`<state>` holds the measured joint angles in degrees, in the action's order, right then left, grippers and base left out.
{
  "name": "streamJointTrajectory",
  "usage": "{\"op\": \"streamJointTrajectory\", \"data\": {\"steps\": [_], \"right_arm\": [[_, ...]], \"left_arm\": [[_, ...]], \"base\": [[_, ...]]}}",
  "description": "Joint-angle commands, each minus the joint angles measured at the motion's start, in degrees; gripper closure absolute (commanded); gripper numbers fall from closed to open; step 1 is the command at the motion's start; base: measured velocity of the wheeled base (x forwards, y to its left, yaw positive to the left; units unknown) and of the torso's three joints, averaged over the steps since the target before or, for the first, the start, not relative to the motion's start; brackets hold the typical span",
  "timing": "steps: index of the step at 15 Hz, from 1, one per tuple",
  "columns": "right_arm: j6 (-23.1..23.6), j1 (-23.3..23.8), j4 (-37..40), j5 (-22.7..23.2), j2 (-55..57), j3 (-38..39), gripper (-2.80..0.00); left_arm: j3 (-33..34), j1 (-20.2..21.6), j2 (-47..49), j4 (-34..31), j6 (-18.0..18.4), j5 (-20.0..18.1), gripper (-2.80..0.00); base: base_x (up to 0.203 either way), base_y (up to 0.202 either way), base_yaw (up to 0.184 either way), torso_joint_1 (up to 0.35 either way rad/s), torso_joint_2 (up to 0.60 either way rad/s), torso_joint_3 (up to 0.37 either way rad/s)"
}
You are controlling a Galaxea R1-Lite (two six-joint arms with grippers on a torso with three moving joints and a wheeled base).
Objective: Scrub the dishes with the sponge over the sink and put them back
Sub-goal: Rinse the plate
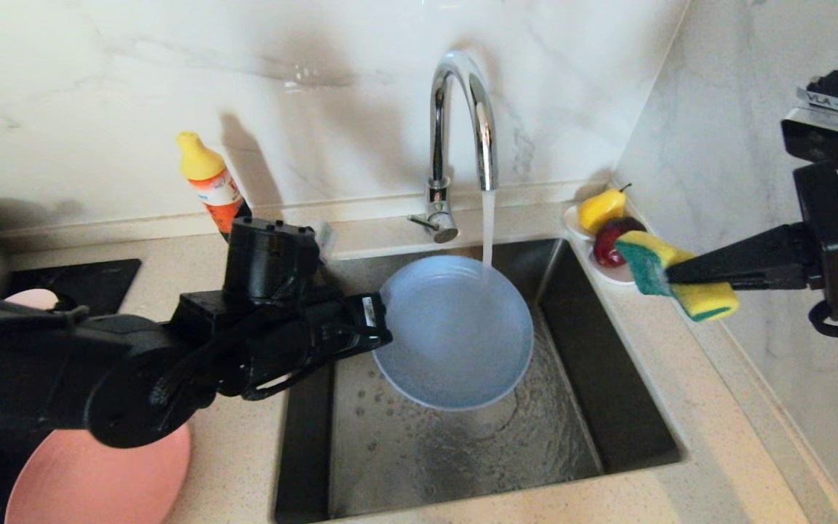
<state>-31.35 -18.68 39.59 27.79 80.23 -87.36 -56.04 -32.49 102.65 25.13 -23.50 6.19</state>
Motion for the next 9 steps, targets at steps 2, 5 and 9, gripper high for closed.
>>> {"op": "streamJointTrajectory", "data": {"steps": [2, 5, 9], "right_arm": [[0.47, 7.45, -1.97, 3.89, -4.53, 7.22, 0.00], [0.58, 9.17, -5.52, 5.48, -5.51, 12.35, 0.00], [0.59, 10.06, -7.86, 5.61, -5.70, 15.47, 0.00]], "left_arm": [[-7.67, -0.03, 9.26, 0.00, -0.22, 0.21, 0.00], [-13.28, -0.09, 13.23, -0.22, -0.30, 0.22, 0.00], [-16.43, -1.79, 16.34, -0.25, -0.31, 0.08, 0.00]], "base": [[0.000, 0.000, 0.000, 0.000, 0.00, 0.000], [0.000, 0.000, 0.000, 0.000, 0.00, 0.000], [0.000, 0.000, 0.000, 0.000, 0.00, 0.000]]}}
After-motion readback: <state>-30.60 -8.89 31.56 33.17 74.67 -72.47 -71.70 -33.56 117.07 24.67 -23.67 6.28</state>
